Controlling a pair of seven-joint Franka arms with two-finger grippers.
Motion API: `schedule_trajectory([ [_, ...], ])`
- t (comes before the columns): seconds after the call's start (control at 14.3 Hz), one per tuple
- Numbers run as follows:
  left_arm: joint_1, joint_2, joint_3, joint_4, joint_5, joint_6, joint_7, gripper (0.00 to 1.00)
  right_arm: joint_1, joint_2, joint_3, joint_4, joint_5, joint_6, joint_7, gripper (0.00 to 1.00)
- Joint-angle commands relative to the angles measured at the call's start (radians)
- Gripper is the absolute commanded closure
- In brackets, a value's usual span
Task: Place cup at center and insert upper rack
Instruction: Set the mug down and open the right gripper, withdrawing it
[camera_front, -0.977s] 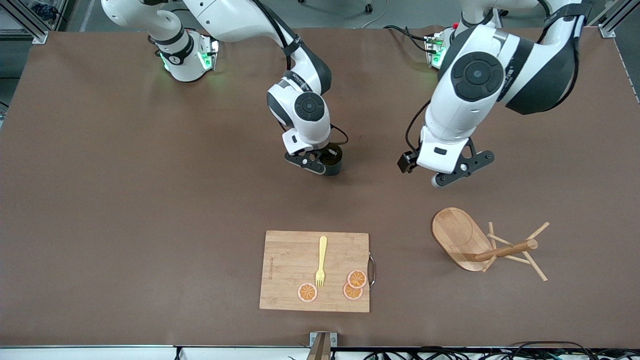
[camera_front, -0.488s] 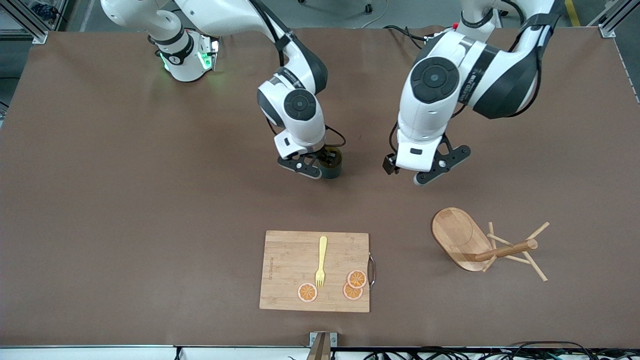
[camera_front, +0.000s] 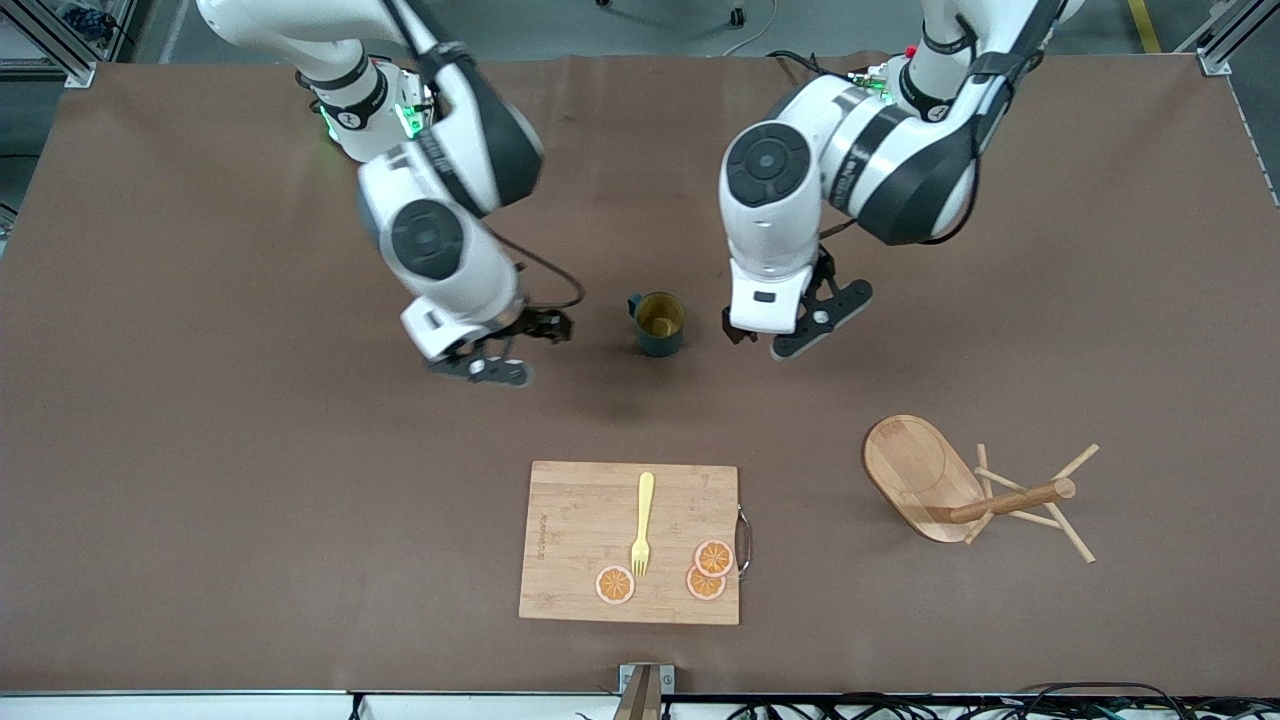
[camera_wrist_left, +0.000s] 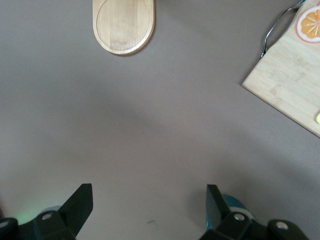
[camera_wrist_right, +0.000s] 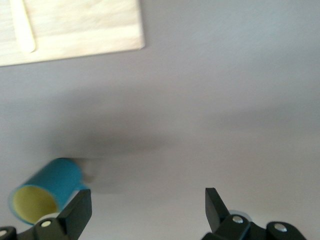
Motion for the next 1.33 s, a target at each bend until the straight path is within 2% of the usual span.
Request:
schedule_trajectory([
  [0.0, -0.055, 0.036, 0.000, 0.010, 0.038, 0.006, -0.093, 0.00, -0.151, -0.067, 0.020, -0.041, -0.051, -0.059, -0.218, 0.00],
  [0.35, -0.199, 0.125, 0.006, 0.032, 0.090, 0.049, -0.293, 0.00, -0.384, -0.150, 0.018, -0.028, -0.131, -0.160, -0.479, 0.00],
  [0.49, -0.235, 0.154, 0.003, 0.032, 0.137, 0.066, -0.363, 0.00, -0.460, -0.156, 0.021, 0.028, -0.156, -0.252, -0.487, 0.00],
  [0.7, -0.321, 0.220, 0.009, 0.033, 0.211, 0.115, -0.467, 0.00, -0.512, -0.150, 0.021, 0.126, -0.159, -0.372, -0.491, 0.00],
  [0.91, -0.394, 0.267, 0.009, 0.037, 0.318, 0.138, -0.582, 0.00, -0.550, -0.147, 0.021, 0.192, -0.142, -0.416, -0.539, 0.00],
  [1.12, -0.469, 0.319, 0.012, 0.066, 0.435, 0.138, -0.709, 0.05, -0.572, -0.146, 0.021, 0.208, -0.156, -0.435, -0.541, 0.00],
  [1.26, -0.485, 0.355, 0.010, 0.067, 0.545, 0.138, -0.812, 0.07, -0.572, -0.143, 0.021, 0.216, -0.159, -0.435, -0.541, 0.00],
])
